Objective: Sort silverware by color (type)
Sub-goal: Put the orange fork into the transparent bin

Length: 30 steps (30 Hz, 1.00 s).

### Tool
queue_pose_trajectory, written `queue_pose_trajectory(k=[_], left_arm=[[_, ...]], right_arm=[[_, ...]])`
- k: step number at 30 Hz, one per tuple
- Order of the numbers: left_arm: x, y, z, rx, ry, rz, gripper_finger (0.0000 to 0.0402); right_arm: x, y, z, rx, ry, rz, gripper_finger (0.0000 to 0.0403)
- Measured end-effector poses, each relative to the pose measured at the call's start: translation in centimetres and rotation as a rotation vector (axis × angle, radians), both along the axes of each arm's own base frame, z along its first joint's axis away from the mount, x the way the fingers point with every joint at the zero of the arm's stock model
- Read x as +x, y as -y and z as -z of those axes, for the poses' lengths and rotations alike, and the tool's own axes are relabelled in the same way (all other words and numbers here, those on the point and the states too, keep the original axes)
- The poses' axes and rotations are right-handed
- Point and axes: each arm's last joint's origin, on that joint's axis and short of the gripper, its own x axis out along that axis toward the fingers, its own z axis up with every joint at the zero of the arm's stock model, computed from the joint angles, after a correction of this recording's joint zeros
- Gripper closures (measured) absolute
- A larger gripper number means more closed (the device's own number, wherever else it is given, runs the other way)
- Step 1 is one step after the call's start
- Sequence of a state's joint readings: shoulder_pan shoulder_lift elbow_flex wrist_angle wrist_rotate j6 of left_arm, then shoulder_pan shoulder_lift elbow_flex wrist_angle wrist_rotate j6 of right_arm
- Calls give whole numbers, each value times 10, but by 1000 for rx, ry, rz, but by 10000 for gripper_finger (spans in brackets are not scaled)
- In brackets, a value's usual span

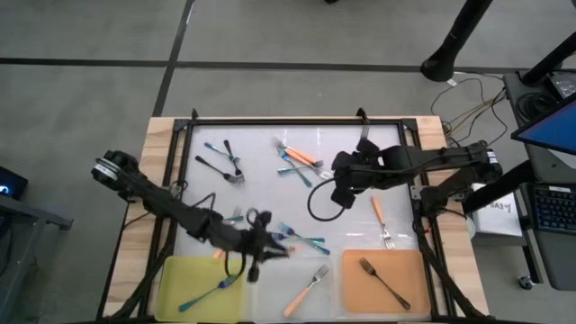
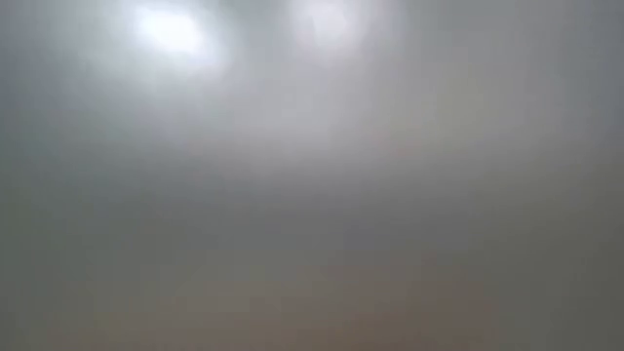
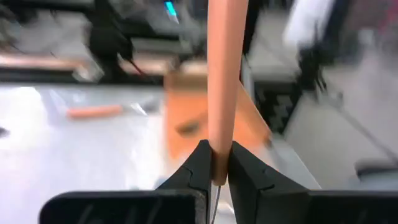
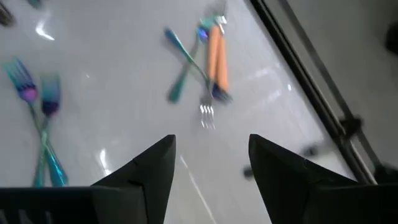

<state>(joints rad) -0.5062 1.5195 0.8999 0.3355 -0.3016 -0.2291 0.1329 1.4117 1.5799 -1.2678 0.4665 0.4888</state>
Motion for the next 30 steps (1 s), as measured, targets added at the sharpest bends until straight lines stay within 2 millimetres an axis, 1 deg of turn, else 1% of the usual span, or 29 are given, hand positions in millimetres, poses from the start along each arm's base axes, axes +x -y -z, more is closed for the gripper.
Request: queue_pose_trajectory(k=[3, 6, 9, 11, 15, 18, 22, 26, 30], left_arm=[[3, 22, -14, 52, -136, 42, 389], [13, 44, -26, 61, -180, 78, 387], [27, 65, -24, 47, -255, 134, 385], [35, 73, -16, 69, -349, 133, 384], [47, 78, 0, 124, -534, 29, 383], [51, 82, 7, 148, -612, 13, 382], [57, 87, 5, 72, -654, 105, 379], [60, 84, 7, 43, -688, 80, 364], [63, 79, 7, 27, -695, 58, 334]], right_arm=[[-4, 0, 4, 14, -34, 46, 209], [-5, 0, 7, 42, -37, 88, 209], [-5, -1, 9, 85, -39, 106, 209], [-5, -1, 12, 99, -48, 112, 209], [-6, -2, 18, 125, -71, 129, 209], [-9, -1, 22, 126, -101, 153, 209], [-12, -1, 28, 125, -147, 165, 209], [-14, -1, 38, 136, -181, 182, 209], [-16, -2, 47, 160, -218, 190, 209]])
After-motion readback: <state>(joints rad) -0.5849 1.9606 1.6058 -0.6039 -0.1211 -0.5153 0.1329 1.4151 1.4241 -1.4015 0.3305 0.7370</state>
